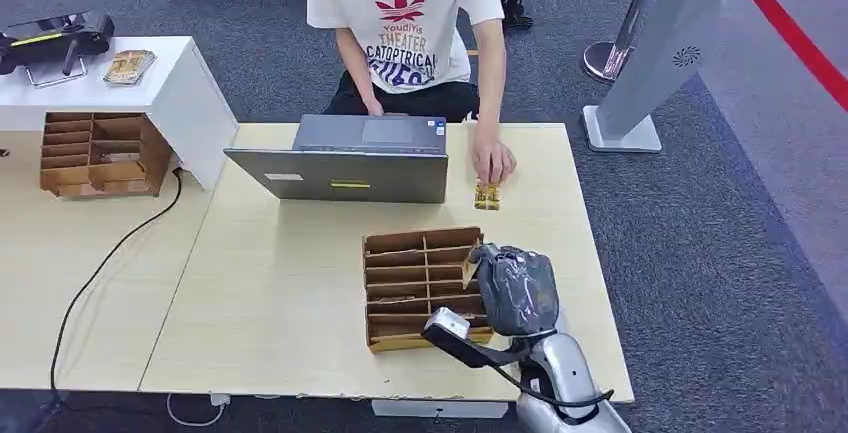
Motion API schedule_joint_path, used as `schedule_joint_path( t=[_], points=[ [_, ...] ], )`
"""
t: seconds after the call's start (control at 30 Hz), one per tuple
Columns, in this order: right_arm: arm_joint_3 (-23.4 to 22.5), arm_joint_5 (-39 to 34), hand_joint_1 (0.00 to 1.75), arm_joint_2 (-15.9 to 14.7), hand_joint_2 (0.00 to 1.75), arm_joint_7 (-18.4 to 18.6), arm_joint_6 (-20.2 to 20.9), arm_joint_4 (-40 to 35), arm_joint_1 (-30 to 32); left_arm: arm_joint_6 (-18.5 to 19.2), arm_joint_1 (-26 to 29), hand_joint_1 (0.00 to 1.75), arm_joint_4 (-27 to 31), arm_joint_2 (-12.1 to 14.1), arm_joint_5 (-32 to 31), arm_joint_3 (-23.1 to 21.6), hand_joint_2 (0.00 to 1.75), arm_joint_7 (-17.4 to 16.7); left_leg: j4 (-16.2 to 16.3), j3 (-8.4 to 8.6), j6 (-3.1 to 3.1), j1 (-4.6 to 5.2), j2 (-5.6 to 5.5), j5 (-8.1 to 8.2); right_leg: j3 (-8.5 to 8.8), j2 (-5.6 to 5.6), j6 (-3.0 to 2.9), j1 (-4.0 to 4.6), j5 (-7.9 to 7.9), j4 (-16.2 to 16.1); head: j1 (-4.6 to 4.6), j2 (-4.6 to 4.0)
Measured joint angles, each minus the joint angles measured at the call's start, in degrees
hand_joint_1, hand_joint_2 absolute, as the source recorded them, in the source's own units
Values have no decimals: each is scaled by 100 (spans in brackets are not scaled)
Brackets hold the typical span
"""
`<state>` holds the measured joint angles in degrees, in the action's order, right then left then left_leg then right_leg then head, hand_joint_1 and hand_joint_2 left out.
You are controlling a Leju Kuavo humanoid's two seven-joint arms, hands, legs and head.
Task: Pass the card to the sensor for recognition and then transmit it.
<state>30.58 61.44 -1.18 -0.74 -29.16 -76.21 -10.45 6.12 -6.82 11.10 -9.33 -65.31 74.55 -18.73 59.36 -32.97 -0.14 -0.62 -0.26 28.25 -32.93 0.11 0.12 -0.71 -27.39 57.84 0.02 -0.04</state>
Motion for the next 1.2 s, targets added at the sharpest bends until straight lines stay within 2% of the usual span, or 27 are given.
schedule_joint_path(
  t=[0.63,0.93,1.2],
  points=[
    [-289,-938,175,-37,175,-321,276,-604,173,0,1,0,0,2,24,0,0,2,0,0,0,0,0,0,0,0,0,0,0,0,0,0],
    [-461,-2582,175,-26,175,-829,934,-997,195,33,2,0,0,2,22,0,0,2,0,-1,0,0,0,0,0,-1,0,0,0,0,0,0],
    [-632,-3383,175,35,175,-968,1255,-1235,114,44,2,0,0,2,-39,0,0,2,0,-1,0,0,0,0,1,-1,0,0,0,1,0,0]
  ],
)
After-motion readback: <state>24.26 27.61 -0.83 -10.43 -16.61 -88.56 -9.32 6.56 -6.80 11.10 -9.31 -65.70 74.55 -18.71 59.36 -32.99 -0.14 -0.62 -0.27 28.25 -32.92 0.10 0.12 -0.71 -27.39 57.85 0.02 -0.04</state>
